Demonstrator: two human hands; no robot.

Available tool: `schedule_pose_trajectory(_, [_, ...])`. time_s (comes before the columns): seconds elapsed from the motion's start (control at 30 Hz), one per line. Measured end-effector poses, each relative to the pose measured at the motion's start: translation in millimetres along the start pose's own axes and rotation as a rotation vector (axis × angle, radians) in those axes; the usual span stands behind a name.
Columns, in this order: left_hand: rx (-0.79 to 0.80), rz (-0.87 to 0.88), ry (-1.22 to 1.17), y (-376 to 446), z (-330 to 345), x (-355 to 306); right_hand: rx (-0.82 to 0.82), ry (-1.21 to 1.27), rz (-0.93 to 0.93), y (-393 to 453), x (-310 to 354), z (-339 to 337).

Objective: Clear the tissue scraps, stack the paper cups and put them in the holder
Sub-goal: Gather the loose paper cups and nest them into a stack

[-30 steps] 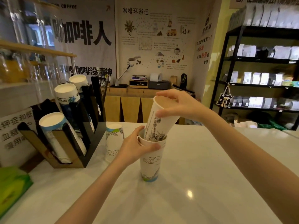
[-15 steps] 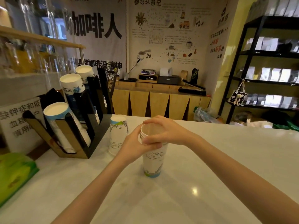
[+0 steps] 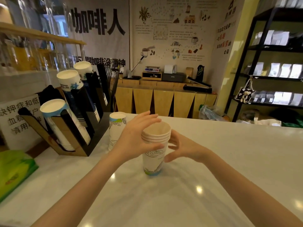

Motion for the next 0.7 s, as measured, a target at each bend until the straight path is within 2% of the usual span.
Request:
schedule_pose_trajectory(0.17, [0.036,0.089,0.095,3,13,-7,0.008,0.081,-0.017,8,-14,26])
schedule_pose_trajectory(0.37, [0.092,0.039,0.103,8,11,-11,-0.086,0.063,-0.043,17,-17,22])
schedule_pose_trajectory(0.5, [-0.018,-0.035,0.034,15,-21,-12,-0.173,0.029,-0.113,23,4,-3])
schedule_pose_trajectory(0.6, [-0.116,-0.063,0.106,20,-46,-3,-0.269,0.010,-0.190,27,28,-27])
schedule_pose_trajectory(0.7, [-0.135,-0.142,0.158,24,-63,13,-0.361,-0.071,-0.272,34,56,-49])
Point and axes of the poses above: each hand's wrist, its own y-axis towards the middle knuckle, its own z-axis out of the palm, x = y × z, the point moved 4 cm from there along y, towards the middle knuckle, and after that the axes turned 5 degrees about -y, right-handed, at the moved point
